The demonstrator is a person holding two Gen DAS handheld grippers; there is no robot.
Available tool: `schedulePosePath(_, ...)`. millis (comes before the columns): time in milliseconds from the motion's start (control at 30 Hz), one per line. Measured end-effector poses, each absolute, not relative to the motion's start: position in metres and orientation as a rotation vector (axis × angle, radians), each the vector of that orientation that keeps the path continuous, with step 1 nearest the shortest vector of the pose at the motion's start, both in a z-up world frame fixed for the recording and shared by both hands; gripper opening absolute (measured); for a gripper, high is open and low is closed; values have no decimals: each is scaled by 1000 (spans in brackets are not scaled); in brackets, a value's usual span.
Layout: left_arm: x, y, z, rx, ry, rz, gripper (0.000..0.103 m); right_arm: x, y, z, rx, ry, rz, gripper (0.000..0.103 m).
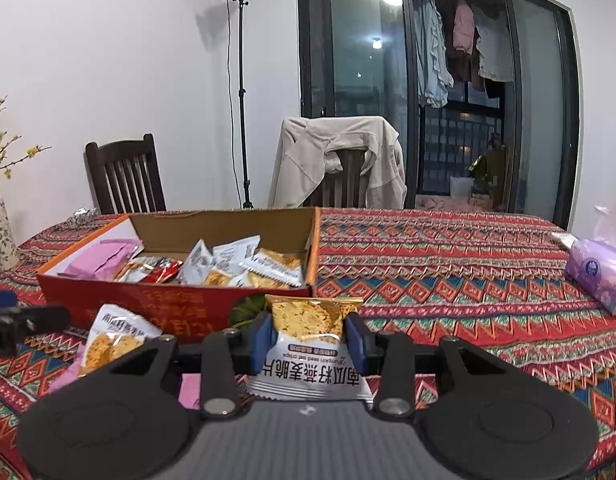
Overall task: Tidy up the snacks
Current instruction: 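Grasp a cracker packet with the left gripper while the right gripper holds its packet, then carry both cracker packets into the box and open both grippers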
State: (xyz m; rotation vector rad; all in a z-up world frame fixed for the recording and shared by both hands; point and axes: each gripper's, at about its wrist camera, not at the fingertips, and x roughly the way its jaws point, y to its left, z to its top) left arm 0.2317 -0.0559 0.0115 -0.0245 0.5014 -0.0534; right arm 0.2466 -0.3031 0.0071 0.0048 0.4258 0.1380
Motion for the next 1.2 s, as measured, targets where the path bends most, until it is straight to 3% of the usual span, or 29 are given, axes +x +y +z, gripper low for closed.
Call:
schedulePosePath(400,261,-109,-7,12,587,20,103,250,-325,-10,119,418,142,39)
schedulePosePath(667,275,-115,-15,-10,616,107,96,244,-322,-12,108,412,158,39)
schedulePosePath(767,281,-113,-20,-8,638,127,89,243,-321,-12,103,407,163,39)
schedulePosePath(867,283,-113,-24,-16,662,107,72,242,-323,-13,104,408,167,39)
schedulePosePath(933,285,-113,-27,-25,675,95,48,243,-321,-13,103,408,169,39)
schedulePosePath(1000,284,-110,-26,-55,674,64,45,244,-320,-13,101,405,173,39)
schedulePosePath(1100,278,-109,-22,-57,650,34,30,243,-319,-13,100,397,182,39)
schedulePosePath(1200,272,-107,-17,-59,629,28,28,242,-320,-14,103,392,188,39)
